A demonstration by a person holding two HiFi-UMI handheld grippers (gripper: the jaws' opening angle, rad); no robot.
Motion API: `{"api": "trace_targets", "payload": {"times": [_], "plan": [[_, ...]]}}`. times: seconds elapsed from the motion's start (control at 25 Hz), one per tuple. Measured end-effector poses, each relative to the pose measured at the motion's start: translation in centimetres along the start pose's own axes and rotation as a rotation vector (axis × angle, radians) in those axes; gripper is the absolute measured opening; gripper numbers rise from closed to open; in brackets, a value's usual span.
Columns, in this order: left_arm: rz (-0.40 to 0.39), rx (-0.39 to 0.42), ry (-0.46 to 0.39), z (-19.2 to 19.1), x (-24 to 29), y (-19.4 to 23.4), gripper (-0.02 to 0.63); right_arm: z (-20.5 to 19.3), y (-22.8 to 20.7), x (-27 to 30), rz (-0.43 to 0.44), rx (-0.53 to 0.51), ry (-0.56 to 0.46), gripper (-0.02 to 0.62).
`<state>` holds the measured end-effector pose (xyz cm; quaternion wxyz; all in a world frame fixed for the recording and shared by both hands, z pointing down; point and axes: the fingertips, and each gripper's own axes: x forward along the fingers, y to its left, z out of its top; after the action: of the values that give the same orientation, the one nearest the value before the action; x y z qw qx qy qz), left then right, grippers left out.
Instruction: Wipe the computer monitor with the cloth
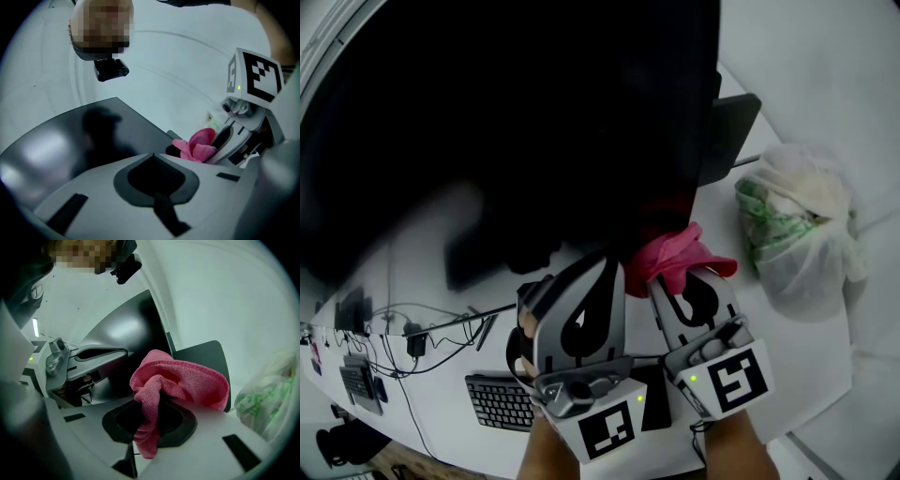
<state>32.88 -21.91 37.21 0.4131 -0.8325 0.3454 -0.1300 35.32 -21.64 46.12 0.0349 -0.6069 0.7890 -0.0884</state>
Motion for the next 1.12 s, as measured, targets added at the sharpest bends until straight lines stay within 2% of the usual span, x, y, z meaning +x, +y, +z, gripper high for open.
{"api": "trace_targets", "payload": {"times": [0.36,0.64,0.96,1.12], "plan": [[-0.049,-0.01,0.021,-1.6,-0.5,-1.6,0.006,-3.4,-0.5,-0.2,-0.044,0.028,0.073,0.063],[-0.073,-0.062,0.054,-2.7,-1.2,-2.9,0.006,-4.6,-0.7,-0.3,-0.059,0.025,0.085,0.063],[-0.068,-0.046,0.092,-3.8,-2.5,-2.0,0.006,-4.4,-0.1,-0.2,-0.066,0.007,0.094,0.063],[-0.057,-0.028,0.118,-4.6,-3.7,-1.3,0.006,-4.9,1.4,0.3,-0.042,-0.002,0.11,0.063]]}}
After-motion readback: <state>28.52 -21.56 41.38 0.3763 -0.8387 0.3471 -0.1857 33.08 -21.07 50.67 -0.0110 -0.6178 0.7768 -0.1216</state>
